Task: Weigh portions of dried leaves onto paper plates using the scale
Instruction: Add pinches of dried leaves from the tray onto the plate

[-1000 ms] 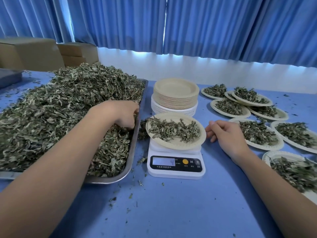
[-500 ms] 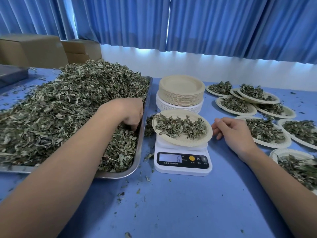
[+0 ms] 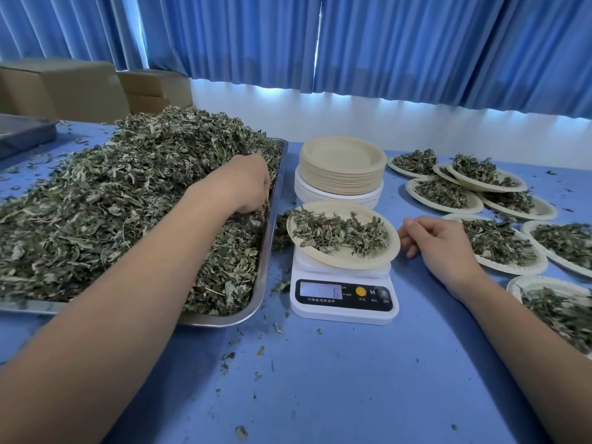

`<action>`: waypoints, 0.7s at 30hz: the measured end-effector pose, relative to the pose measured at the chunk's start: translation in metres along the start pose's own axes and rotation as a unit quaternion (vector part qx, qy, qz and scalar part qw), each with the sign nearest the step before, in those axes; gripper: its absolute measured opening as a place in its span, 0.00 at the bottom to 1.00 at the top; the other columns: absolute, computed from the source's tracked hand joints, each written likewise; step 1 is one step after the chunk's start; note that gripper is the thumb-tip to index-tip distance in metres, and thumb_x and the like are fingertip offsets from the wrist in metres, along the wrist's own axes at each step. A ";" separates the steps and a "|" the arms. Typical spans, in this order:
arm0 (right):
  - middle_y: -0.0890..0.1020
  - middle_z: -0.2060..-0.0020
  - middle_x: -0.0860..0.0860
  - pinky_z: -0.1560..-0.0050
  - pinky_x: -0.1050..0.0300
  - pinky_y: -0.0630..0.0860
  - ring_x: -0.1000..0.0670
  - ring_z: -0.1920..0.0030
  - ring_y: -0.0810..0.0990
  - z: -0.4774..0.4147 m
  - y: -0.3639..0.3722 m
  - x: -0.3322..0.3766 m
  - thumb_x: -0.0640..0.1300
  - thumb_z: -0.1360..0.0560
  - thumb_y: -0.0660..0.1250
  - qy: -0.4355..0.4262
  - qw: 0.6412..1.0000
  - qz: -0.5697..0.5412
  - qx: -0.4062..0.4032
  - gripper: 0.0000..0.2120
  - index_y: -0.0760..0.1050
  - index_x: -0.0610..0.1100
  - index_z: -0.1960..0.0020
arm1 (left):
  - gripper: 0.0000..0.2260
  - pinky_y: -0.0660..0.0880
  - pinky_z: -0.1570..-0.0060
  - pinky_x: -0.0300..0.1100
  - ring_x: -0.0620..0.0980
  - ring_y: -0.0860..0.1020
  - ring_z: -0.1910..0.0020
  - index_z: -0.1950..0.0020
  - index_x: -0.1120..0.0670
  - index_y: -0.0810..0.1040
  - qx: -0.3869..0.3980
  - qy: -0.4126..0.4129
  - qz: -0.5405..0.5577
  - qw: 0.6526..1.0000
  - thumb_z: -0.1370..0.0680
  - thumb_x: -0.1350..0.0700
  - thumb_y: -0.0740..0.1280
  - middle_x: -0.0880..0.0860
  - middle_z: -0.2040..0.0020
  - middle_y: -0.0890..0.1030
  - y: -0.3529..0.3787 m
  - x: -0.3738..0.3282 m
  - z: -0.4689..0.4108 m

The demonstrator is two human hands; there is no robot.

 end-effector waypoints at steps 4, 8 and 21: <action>0.83 0.71 0.49 0.61 0.56 0.76 0.53 0.72 0.76 0.000 0.000 0.000 0.46 0.18 0.65 0.001 1.000 0.000 -0.002 0.17 0.83 0.41 0.61 | 0.06 0.73 0.65 0.41 0.48 0.78 0.66 0.53 0.56 0.84 -0.052 0.005 0.052 0.997 0.27 0.65 0.74 0.54 0.57 0.83 -0.013 -0.004 0.000; 0.83 0.70 0.48 0.60 0.55 0.76 0.52 0.71 0.76 0.000 0.000 0.000 0.46 0.18 0.65 0.000 1.000 -0.003 0.000 0.17 0.83 0.41 0.61 | 0.05 0.74 0.70 0.33 0.47 0.82 0.64 0.54 0.56 0.84 -0.076 0.054 0.186 0.978 0.28 0.62 0.77 0.53 0.60 0.83 -0.017 -0.020 0.007; 0.83 0.70 0.48 0.60 0.54 0.76 0.51 0.71 0.77 -0.001 0.000 -0.003 0.46 0.18 0.65 0.002 1.000 -0.001 0.003 0.17 0.84 0.41 0.61 | 0.20 0.78 0.41 0.47 0.49 0.80 0.44 0.43 0.50 0.82 0.001 0.138 0.200 0.970 0.26 0.71 0.66 0.50 0.43 0.80 -0.012 -0.050 0.010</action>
Point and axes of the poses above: each hand's wrist, its own z-axis away from the middle knuckle, its own y-axis out of the palm, x = y × z, the point moved 5 cm from there along -z, towards the middle knuckle
